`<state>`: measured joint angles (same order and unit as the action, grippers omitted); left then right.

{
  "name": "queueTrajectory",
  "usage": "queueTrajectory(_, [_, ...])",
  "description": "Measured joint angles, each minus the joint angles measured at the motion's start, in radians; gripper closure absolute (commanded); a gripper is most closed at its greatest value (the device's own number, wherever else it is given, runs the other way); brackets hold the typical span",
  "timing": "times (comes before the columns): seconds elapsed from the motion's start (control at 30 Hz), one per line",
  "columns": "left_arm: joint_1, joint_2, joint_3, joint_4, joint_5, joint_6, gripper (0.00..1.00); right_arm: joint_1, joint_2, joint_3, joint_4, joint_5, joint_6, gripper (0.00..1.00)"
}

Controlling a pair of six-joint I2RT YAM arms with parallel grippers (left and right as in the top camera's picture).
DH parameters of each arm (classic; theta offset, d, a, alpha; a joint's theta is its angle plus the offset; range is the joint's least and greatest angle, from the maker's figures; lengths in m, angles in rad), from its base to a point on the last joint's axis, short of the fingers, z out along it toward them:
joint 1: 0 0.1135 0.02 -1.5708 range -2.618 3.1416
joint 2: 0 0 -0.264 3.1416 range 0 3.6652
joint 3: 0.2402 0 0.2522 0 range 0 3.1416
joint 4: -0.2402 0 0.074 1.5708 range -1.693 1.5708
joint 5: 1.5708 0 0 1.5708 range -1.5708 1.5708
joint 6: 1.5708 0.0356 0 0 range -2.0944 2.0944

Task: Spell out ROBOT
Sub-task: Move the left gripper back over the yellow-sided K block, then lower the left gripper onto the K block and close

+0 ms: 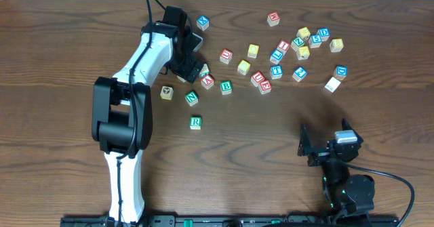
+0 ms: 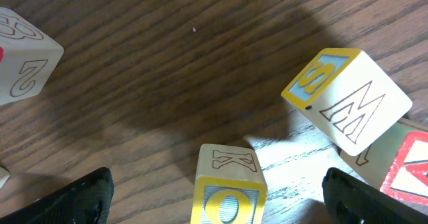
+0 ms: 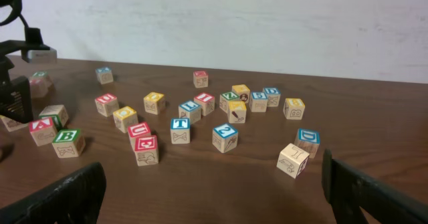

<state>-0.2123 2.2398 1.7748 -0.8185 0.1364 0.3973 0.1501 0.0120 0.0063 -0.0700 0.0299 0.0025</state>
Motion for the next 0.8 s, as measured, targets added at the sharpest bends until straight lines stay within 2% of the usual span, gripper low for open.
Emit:
queueTrajectory(0.53, [-0.001, 0.025, 0.0, 0.018, 0.023, 0.0, 0.01, 0.0, 0.0, 0.0, 0.0, 0.0, 0.0, 0.01])
queueTrajectory(0.63, [-0.001, 0.025, 0.0, 0.019, 0.023, 0.0, 0.07, 0.0, 0.0, 0.0, 0.0, 0.0, 0.0, 0.01])
queueTrajectory(0.73, [-0.001, 0.025, 0.0, 0.019, 0.023, 0.003, 0.09, 0.0, 0.0, 0.0, 0.0, 0.0, 0.0, 0.01])
queueTrajectory(0.8, [-0.001, 0.025, 0.0, 0.019, 0.023, 0.003, 0.15, 0.0, 0.0, 0.0, 0.0, 0.0, 0.0, 0.01])
